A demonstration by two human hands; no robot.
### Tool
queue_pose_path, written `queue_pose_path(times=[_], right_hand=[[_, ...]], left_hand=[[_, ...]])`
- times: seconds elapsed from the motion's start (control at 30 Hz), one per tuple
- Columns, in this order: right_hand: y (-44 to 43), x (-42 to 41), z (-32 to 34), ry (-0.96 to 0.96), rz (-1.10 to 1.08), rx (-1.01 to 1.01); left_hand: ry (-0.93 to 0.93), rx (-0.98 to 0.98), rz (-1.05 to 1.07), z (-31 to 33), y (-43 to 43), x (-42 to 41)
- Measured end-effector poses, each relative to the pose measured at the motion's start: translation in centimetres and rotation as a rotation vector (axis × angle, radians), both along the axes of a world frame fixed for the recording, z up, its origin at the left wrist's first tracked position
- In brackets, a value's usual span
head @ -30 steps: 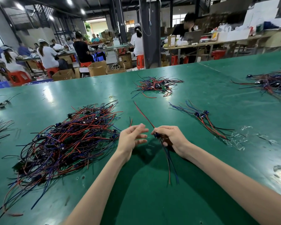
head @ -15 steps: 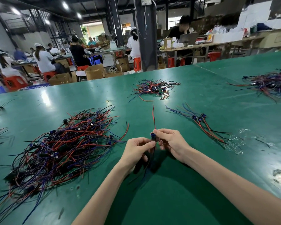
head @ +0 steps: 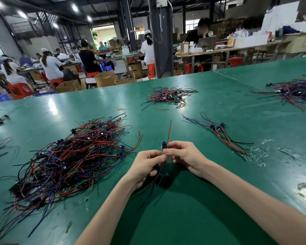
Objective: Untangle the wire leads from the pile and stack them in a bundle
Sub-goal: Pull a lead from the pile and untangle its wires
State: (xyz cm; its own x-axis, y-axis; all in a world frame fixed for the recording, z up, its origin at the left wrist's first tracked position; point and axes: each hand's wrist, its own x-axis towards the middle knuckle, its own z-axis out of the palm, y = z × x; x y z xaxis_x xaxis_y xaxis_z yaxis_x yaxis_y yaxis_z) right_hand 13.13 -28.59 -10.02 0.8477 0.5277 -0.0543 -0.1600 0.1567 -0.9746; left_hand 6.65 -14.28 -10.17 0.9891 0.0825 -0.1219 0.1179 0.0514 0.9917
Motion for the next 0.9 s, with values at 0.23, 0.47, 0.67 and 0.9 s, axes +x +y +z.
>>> queue_pose_path(times=[0.23, 0.47, 0.67, 0.9], right_hand=[[0.0, 0.2, -0.4, -0.083, -0.055, 0.008], [-0.3, -0.1, -0.5, -0.082, -0.042, 0.01], [-0.4, 0.6, -0.2, -0.183, -0.179, -0.033], [-1.4, 2.4, -0.5, -0.222, -0.309, -0.073]], left_hand=[[-0.037, 0.021, -0.046, 0.2, -0.1, -0.3], [-0.04, 0.056, -0.058, -0.1, -0.4, -0.5], [0.012, 0.048, -0.099, -0.1, -0.6, -0.7], [-0.026, 0.138, 0.019, -0.3, -1.8, -0.7]])
